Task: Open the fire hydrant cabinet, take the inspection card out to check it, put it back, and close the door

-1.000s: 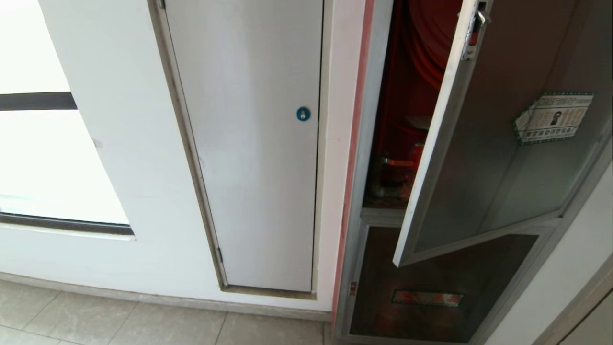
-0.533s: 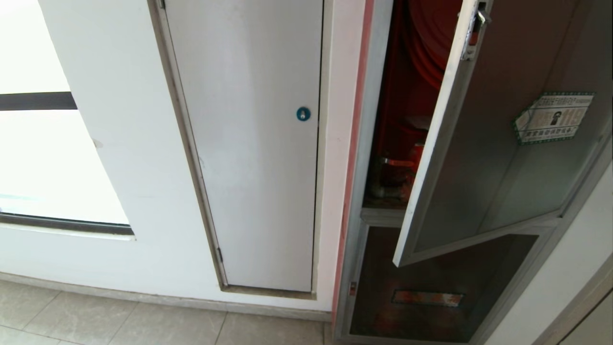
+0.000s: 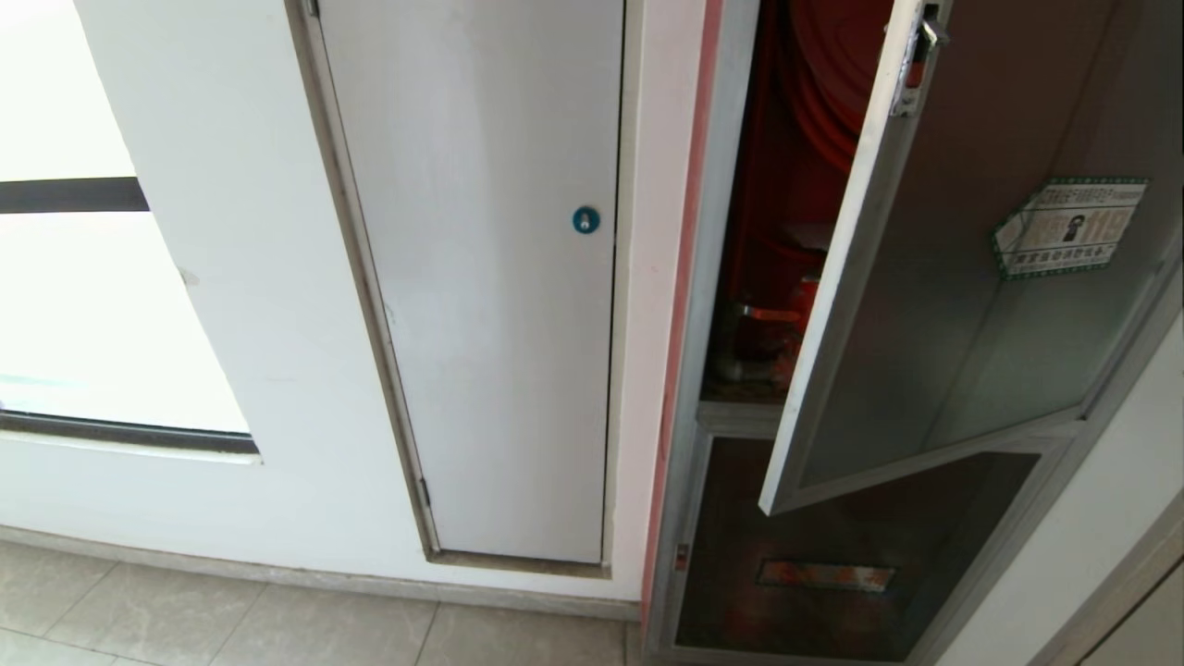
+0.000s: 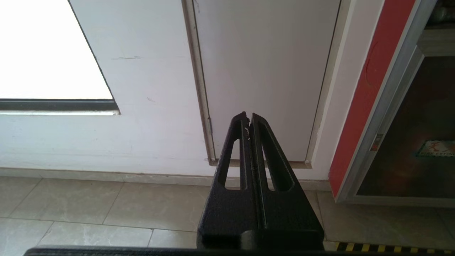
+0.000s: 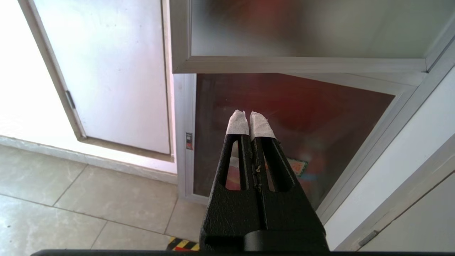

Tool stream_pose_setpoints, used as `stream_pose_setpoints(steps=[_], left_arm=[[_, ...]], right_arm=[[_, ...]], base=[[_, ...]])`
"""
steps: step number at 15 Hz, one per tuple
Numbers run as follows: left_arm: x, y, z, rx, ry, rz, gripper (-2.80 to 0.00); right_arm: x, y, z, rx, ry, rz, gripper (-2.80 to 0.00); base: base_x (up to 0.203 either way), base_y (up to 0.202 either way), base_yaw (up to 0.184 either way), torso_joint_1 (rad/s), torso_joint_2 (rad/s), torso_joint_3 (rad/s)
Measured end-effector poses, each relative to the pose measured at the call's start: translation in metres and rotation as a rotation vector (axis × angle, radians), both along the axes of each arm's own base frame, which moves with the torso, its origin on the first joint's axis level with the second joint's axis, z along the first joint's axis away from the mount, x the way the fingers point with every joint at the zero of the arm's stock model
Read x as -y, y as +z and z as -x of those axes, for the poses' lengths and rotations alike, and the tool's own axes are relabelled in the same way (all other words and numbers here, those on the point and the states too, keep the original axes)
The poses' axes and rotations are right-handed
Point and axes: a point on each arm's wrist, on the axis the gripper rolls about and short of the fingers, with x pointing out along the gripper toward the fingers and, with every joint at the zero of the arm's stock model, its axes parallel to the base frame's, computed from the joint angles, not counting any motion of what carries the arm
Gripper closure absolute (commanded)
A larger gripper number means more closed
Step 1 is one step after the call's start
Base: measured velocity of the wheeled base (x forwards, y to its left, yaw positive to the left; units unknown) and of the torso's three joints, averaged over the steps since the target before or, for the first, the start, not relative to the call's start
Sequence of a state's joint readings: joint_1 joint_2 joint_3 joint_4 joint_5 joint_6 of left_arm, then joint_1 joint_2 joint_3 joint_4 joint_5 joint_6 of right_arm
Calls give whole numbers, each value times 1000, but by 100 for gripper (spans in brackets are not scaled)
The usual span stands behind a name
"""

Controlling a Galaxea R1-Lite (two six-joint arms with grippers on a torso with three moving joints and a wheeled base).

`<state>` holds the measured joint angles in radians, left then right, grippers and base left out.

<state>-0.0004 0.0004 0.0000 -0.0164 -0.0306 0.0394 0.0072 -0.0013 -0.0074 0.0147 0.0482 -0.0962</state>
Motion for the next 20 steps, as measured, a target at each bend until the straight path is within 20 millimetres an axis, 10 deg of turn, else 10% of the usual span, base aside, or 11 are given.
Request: stream_pose_setpoints(steps=[10,16,20], left_arm=[[0,0,0,0,0,0,0],[0,0,0,0,0,0,0],[0,0,0,0,0,0,0]], right_arm=[[-6,89,-15,-35,256,-105,0],[-15,162,-122,-158,469,-143,0],[-56,181,-205,-144,488,-121,0]], base=[[0,0,0,0,0,0],[0,0,0,0,0,0],[0,0,0,0,0,0]])
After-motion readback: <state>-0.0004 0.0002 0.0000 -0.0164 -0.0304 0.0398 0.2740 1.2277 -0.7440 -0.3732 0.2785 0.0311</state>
